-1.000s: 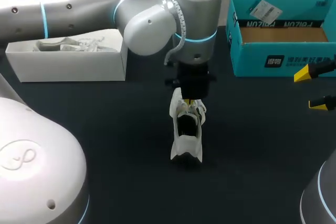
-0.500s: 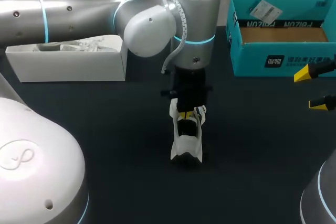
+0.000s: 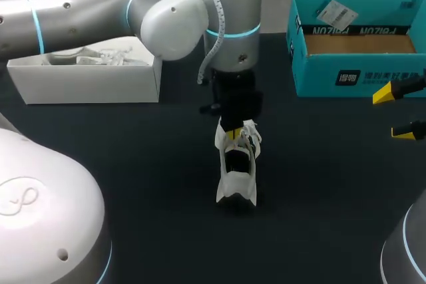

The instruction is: Take the shoe out of the shoebox, open the shoe tongue, remove and reinsert the insole, then place the shoe into the shoebox

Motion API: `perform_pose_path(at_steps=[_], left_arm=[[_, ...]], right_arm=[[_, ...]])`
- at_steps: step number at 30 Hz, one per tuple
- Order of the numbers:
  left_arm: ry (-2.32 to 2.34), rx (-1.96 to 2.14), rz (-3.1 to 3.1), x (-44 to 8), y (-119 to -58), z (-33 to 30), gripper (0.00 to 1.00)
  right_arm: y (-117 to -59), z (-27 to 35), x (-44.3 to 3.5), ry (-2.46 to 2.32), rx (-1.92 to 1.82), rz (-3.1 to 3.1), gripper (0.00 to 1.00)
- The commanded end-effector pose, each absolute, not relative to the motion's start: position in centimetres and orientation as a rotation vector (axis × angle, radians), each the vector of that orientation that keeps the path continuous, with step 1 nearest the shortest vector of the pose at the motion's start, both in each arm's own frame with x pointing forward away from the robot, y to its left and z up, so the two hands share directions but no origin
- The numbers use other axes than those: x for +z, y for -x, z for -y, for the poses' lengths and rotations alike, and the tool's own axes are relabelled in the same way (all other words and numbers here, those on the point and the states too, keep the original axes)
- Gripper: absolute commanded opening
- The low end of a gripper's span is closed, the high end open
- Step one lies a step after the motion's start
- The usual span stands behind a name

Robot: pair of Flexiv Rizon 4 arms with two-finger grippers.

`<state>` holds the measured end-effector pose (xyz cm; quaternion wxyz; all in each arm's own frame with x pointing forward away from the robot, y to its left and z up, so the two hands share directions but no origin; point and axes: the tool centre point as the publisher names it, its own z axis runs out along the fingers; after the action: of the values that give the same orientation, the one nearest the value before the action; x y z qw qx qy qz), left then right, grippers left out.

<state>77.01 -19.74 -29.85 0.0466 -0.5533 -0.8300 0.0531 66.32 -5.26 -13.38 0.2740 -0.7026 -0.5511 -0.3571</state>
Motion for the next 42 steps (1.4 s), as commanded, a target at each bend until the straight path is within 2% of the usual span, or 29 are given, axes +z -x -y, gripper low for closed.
perform_pose_path(at_steps=[1,8,21,30,31,32,33,34,35,36,37,40,42], left_arm=[[1.559,0.164,2.6,-29.6,-76.9,19.5,0.0],[0.157,0.089,2.982,-27.8,-73.1,18.3,0.0],[0.157,0.089,2.982,-27.8,-73.1,18.3,0.0],[-0.111,0.177,3.192,-28.0,-70.0,18.4,0.0],[-0.123,0.171,3.211,-28.1,-69.8,18.4,0.07],[-0.111,0.16,3.223,-28.2,-69.7,18.3,0.32],[-0.119,0.191,3.224,-28.3,-69.7,18.3,0.45],[-0.121,0.186,3.219,-28.2,-69.8,18.2,0.49],[-0.086,0.174,3.216,-28.2,-69.7,18.0,0.59],[-0.087,0.179,3.215,-28.1,-69.7,18.0,0.78],[-0.071,0.169,3.217,-28.0,-69.7,17.9,0.91],[-0.047,0.137,3.216,-28.0,-69.4,17.6,1.0],[-0.029,0.124,3.211,-28.1,-69.2,17.6,1.0]], right_arm=[[-66.1,5.2,-13.4,1.894,-0.961,1.481,1.0],[-66.1,5.2,-13.4,1.894,-0.961,1.481,1.0],[-66.1,5.2,-13.4,1.894,-0.961,1.481,1.0],[-66.1,5.2,-13.4,1.894,-0.961,1.481,1.0],[-66.1,5.2,-13.4,1.894,-0.961,1.481,1.0],[-66.1,5.2,-13.4,1.894,-0.961,1.481,1.0],[-66.1,5.2,-13.4,1.894,-0.961,1.481,1.0],[-66.1,5.2,-13.4,1.894,-0.961,1.481,1.0],[-66.1,5.2,-13.4,1.894,-0.961,1.481,1.0],[-66.1,5.2,-13.4,1.894,-0.961,1.481,1.0],[-66.1,5.2,-13.4,1.894,-0.961,1.481,1.0],[-66.1,5.2,-13.4,1.894,-0.961,1.481,1.0],[-66.1,5.2,-13.4,1.894,-0.961,1.481,1.0]])
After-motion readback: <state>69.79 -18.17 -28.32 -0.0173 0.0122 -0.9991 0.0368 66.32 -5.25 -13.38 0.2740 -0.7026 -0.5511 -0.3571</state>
